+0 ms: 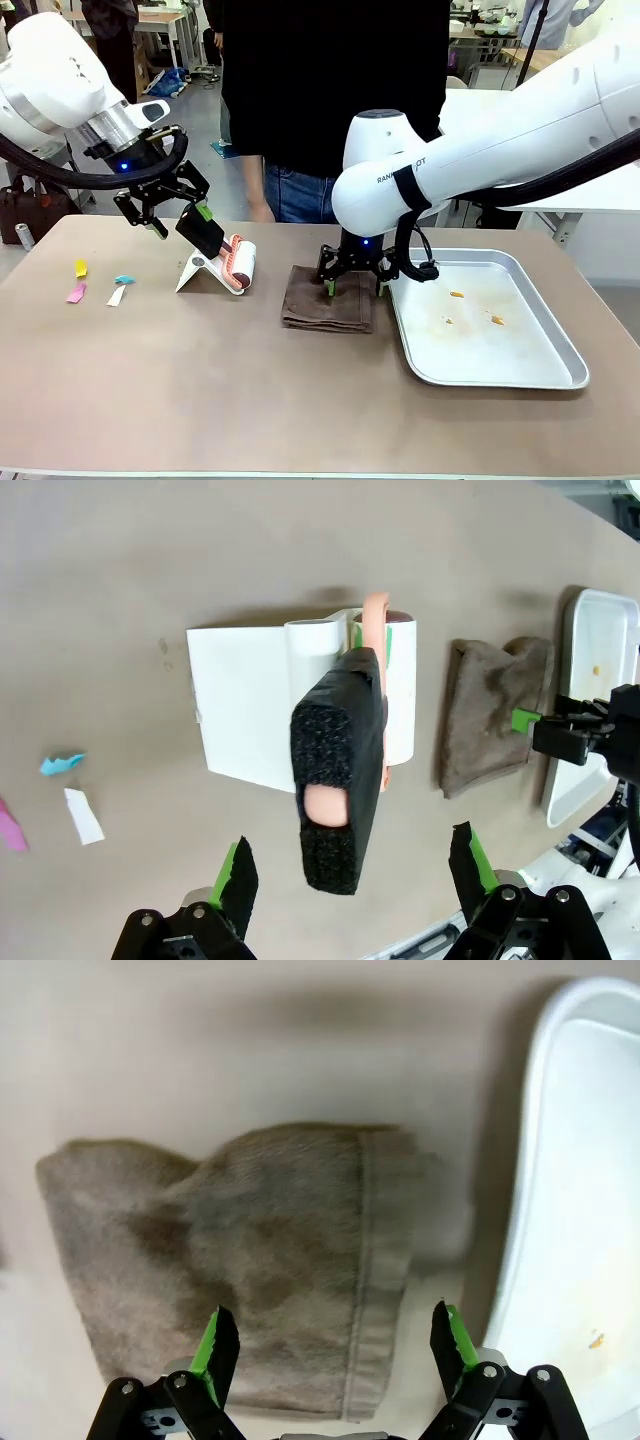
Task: Clean the surface of the table.
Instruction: Hold the Lint Roller with your left hand and the towel with your right hand.
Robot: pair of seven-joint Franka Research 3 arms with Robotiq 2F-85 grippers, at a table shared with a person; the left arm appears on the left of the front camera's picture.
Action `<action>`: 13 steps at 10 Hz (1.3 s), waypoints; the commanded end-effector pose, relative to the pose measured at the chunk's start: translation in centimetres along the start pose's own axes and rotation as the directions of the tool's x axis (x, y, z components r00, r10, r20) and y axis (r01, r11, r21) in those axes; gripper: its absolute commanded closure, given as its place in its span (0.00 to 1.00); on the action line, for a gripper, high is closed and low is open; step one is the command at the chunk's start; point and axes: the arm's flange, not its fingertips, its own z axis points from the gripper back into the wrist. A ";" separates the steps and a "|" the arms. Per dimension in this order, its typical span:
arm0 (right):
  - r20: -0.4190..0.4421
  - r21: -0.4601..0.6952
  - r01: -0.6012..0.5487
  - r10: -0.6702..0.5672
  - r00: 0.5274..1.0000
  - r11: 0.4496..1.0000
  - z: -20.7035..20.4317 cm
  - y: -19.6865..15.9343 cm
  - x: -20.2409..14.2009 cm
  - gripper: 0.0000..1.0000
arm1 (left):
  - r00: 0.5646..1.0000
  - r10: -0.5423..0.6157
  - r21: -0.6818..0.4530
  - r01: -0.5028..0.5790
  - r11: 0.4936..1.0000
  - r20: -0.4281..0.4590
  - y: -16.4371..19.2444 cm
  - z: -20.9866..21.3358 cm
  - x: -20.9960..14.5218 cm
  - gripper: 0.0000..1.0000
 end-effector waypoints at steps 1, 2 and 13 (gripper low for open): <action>0.043 -0.044 0.083 -0.081 0.996 0.996 0.0 0.3 0.1 0.00 | 1.000 0.015 0.033 -0.015 0.999 0.009 -1.0 -0.4 0.0 0.00; 0.034 -0.040 0.088 -0.087 0.996 0.995 -0.7 0.4 0.1 0.00 | 1.000 0.015 0.038 -0.015 0.999 0.005 -1.3 -0.5 0.0 0.00; 0.027 -0.010 0.047 -0.047 0.999 0.999 -1.9 0.8 0.2 0.00 | 0.995 0.087 -0.020 -0.086 0.996 0.043 1.4 -1.3 1.1 0.00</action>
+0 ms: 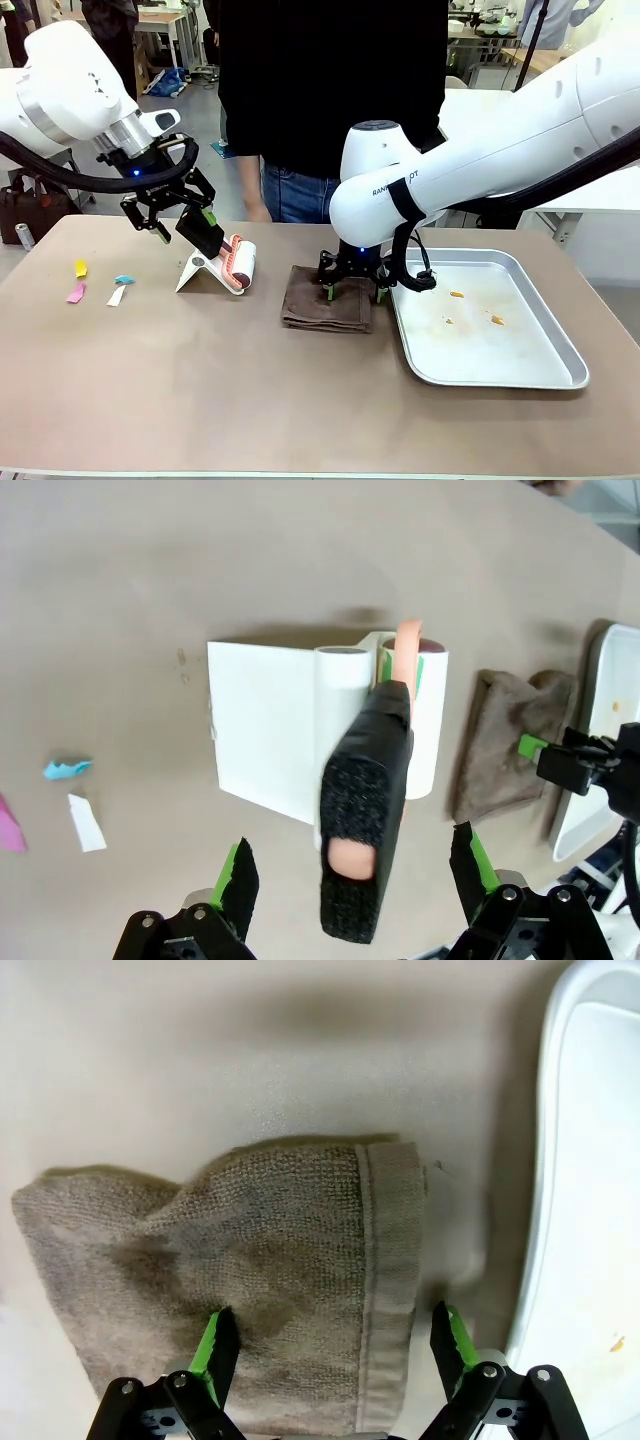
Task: Clean the surface of the table.
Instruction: Hold the Lint Roller with your left hand and the towel with your right hand.
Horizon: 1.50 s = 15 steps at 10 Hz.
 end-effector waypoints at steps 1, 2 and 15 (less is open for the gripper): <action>0.016 0.000 0.001 -0.001 1.000 1.000 -0.3 0.2 0.3 0.00 | 0.999 0.016 -0.107 -0.013 0.994 0.032 1.8 0.6 0.3 0.00; 0.012 -0.001 0.005 -0.005 1.000 1.000 -0.3 0.2 0.3 0.00 | 1.000 -0.005 -0.165 0.009 0.986 0.029 2.4 0.7 0.3 0.00; -0.009 0.011 -0.016 0.017 1.000 1.000 -0.4 0.6 0.6 0.00 | 0.999 -0.050 -0.219 0.050 0.975 0.007 3.8 -0.4 1.0 0.13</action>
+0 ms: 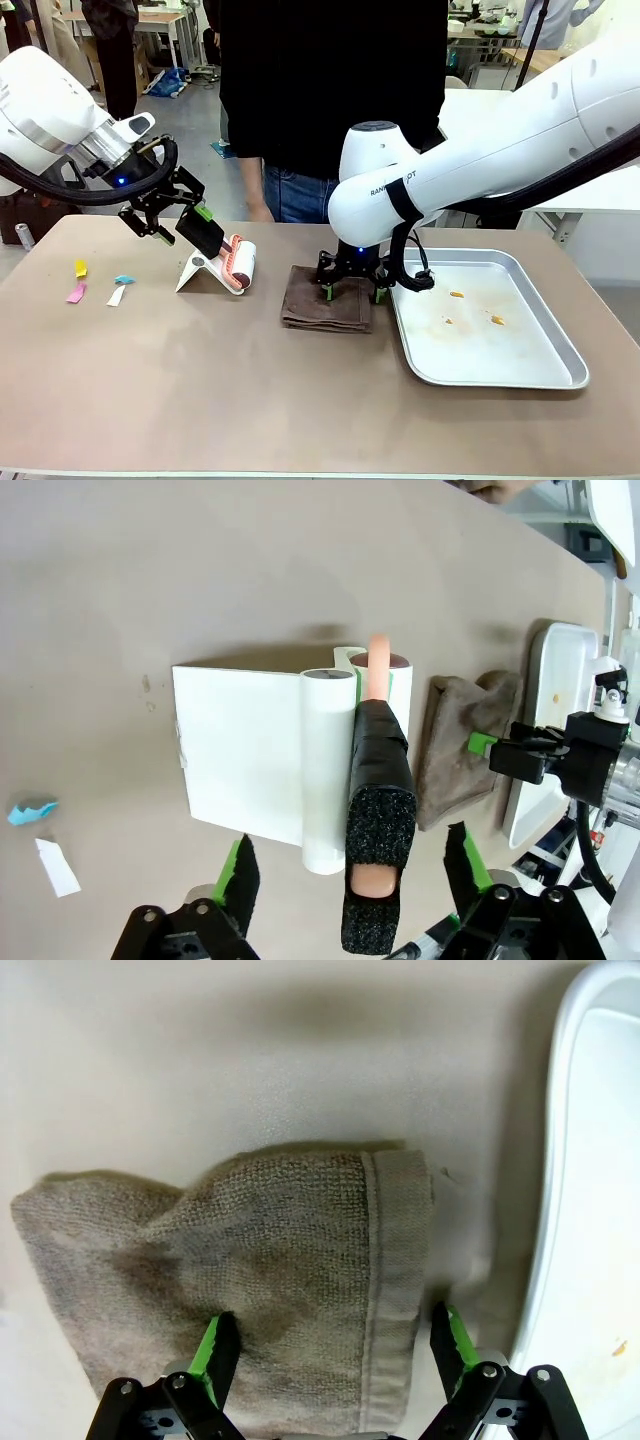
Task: Clean the surface of the table.
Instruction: Hold the Lint Roller with your left hand and the towel with your right hand.
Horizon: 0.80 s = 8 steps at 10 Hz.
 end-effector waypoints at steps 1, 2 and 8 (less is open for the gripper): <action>-0.003 0.006 -0.019 0.019 1.000 1.000 -0.1 0.5 0.3 0.60 | 1.000 -0.027 -0.010 0.027 1.000 -0.013 0.3 0.2 0.2 0.60; 0.003 0.014 -0.020 0.020 1.000 1.000 -0.1 0.5 0.4 0.60 | 0.999 -0.031 -0.003 0.031 1.000 -0.018 0.4 0.3 0.2 0.73; -0.003 0.042 -0.029 0.029 1.000 0.999 -0.3 0.4 0.4 1.00 | 1.000 -0.029 -0.006 0.029 1.000 0.001 0.3 0.3 0.3 1.00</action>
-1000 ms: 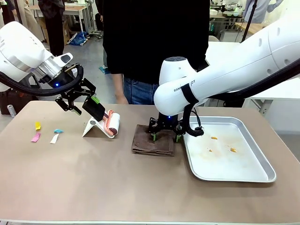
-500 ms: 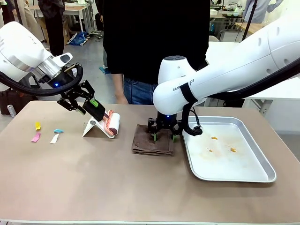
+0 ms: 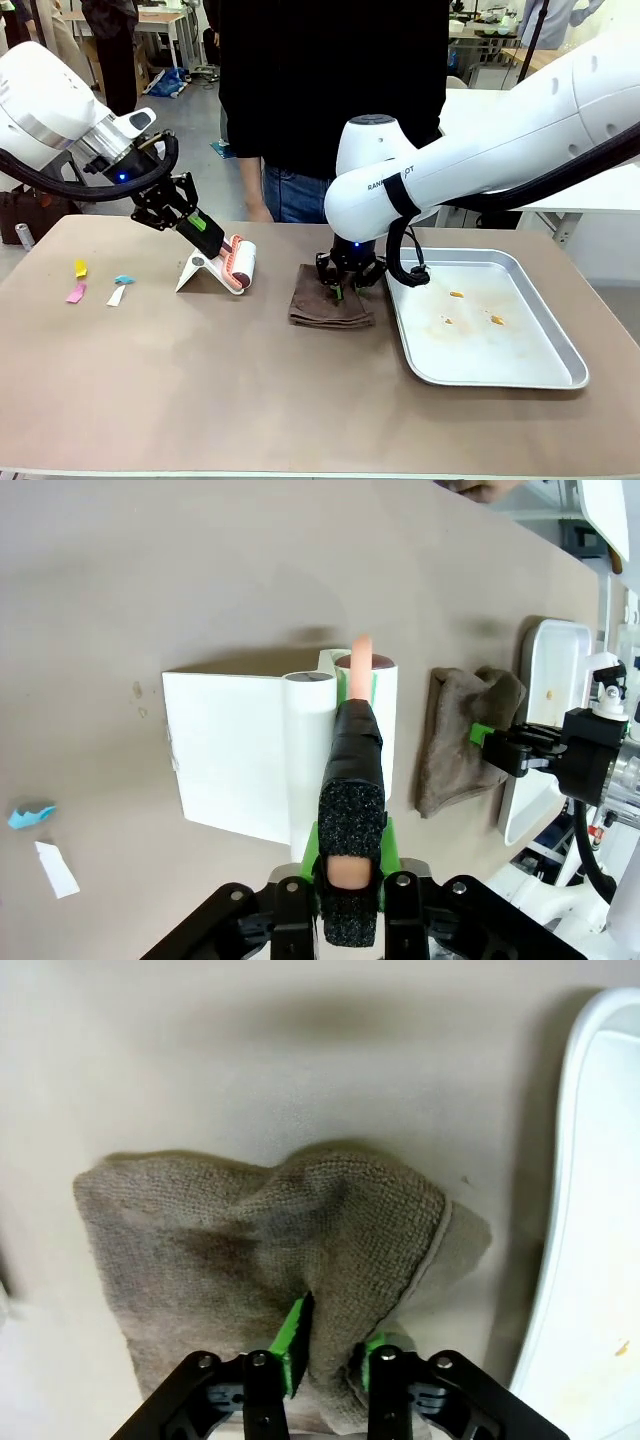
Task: Clean the surface of the table.
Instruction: Hold the Lint Roller with your left hand and the towel with your right hand.
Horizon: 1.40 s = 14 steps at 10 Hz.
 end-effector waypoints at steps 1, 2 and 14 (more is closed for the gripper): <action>-0.030 0.024 -0.021 0.021 0.999 1.000 -1.3 -0.4 0.2 1.00 | 1.000 -0.013 0.004 0.013 1.000 0.005 1.0 0.0 0.0 1.00; -0.034 0.023 -0.026 0.027 0.999 0.999 -1.4 -0.3 0.2 1.00 | 1.000 -0.016 0.001 0.016 1.000 0.009 0.9 0.1 0.0 1.00; 0.166 0.637 -0.345 0.315 0.935 0.689 9.1 -8.8 -7.5 1.00 | 0.977 -0.214 -0.225 0.212 0.951 0.015 -3.3 10.2 -7.7 1.00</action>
